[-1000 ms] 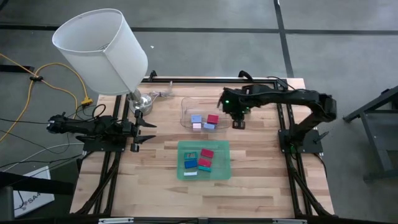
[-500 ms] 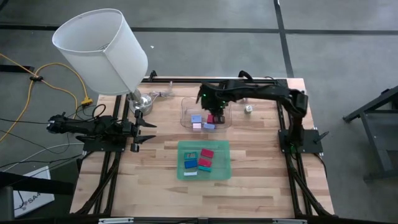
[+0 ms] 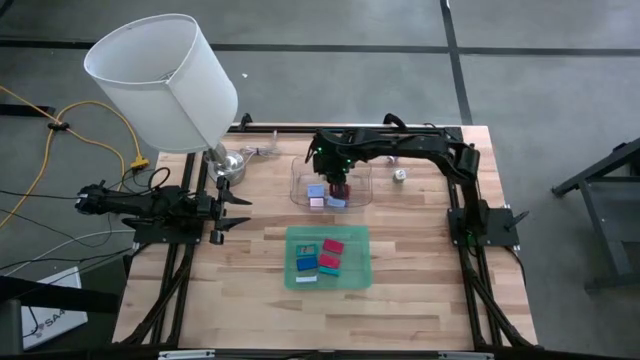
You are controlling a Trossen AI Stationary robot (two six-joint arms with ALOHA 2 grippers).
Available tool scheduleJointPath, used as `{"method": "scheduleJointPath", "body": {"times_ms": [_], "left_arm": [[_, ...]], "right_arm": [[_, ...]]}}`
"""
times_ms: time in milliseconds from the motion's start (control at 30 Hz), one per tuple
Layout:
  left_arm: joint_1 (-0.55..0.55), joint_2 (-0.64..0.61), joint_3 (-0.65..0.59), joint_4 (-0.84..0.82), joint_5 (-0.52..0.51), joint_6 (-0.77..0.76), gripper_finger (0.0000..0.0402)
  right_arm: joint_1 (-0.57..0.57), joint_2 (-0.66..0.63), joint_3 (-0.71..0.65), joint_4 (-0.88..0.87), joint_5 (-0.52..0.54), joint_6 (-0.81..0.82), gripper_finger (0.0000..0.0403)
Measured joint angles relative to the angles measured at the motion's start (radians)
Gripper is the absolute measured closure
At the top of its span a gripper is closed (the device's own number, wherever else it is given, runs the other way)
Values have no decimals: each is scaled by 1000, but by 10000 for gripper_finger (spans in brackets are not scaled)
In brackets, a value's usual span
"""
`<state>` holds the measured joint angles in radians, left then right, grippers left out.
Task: Pick & Place Office items
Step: Put the bottom green charger adapter into transparent bin
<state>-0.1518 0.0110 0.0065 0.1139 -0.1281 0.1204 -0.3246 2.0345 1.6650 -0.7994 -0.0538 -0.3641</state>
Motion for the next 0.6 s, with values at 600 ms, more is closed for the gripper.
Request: {"method": "scheduleJointPath", "body": {"times_ms": [600], "left_arm": [[0,0,0,0,0,0,215]], "right_arm": [[-30,20,0,-4,-16,23,277]]}}
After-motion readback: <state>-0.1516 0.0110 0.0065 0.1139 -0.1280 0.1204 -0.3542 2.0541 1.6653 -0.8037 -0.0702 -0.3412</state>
